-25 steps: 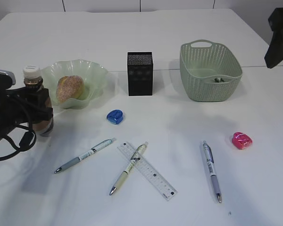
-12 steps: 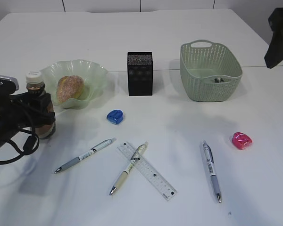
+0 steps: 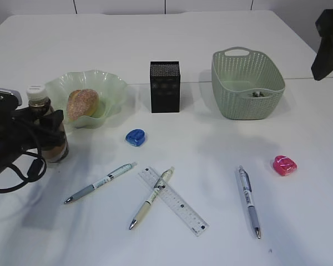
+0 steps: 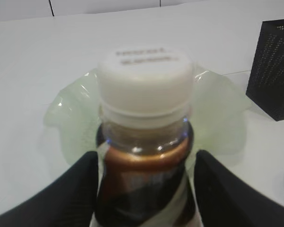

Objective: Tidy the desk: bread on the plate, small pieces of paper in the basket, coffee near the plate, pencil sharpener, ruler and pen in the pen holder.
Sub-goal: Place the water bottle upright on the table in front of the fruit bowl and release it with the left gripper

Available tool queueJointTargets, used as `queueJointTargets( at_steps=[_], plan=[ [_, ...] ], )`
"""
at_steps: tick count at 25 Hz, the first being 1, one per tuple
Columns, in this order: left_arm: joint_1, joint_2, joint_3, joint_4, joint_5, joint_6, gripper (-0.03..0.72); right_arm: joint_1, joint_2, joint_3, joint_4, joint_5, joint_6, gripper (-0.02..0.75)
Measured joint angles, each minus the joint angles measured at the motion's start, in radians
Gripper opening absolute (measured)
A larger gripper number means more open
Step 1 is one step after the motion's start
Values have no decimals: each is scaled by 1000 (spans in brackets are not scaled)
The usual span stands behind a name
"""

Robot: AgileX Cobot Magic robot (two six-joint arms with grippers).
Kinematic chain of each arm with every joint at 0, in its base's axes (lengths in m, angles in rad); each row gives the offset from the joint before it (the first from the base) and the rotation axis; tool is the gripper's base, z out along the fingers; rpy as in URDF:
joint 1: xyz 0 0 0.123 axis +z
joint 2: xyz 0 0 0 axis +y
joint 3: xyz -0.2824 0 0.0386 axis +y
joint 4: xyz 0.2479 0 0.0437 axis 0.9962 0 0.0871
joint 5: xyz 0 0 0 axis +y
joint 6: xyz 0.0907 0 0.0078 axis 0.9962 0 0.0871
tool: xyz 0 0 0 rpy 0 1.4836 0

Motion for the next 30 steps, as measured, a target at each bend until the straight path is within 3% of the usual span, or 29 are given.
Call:
queueJointTargets(
  at_steps=[13, 30],
  plan=[
    [0, -11, 18, -2, -16, 0, 471, 0, 0, 0, 0, -1, 0, 583],
    [0, -280, 131, -6, 52, 0, 471, 0, 0, 0, 0, -1, -10, 583]
  ],
)
